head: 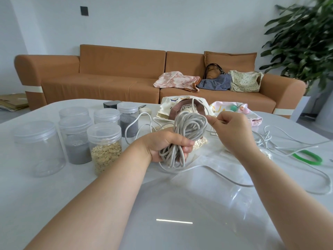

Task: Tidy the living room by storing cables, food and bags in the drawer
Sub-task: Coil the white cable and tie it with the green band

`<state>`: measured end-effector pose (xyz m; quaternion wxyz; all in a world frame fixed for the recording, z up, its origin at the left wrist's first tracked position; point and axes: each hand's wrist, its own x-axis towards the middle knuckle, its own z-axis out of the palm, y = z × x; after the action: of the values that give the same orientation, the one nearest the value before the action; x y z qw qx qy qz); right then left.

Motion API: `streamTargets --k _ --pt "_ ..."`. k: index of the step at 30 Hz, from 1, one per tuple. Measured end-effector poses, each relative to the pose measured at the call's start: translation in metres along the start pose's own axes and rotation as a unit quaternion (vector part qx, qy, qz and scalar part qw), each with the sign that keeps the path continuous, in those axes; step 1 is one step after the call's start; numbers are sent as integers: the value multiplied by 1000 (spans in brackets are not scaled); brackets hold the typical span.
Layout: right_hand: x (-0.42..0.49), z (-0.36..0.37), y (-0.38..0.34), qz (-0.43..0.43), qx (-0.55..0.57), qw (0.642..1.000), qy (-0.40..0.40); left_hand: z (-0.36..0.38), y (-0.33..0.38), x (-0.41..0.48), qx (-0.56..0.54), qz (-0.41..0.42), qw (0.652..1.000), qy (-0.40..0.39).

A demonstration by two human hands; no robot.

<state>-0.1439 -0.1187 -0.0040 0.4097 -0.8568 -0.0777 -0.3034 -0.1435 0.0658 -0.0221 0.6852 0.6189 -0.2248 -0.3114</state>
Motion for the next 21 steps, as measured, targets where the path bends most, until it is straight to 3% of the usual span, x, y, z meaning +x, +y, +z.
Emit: streamTargets --k 8,14,21 --pt "0 -2 -4 -27 42 999 -7 -5 -2 9 -137 81 985 73" --pt "-3 0 -10 -40 71 996 -31 -3 6 10 -226 152 943 193" --pt "-10 7 -22 -51 72 993 -83 -3 7 15 -219 171 923 266"
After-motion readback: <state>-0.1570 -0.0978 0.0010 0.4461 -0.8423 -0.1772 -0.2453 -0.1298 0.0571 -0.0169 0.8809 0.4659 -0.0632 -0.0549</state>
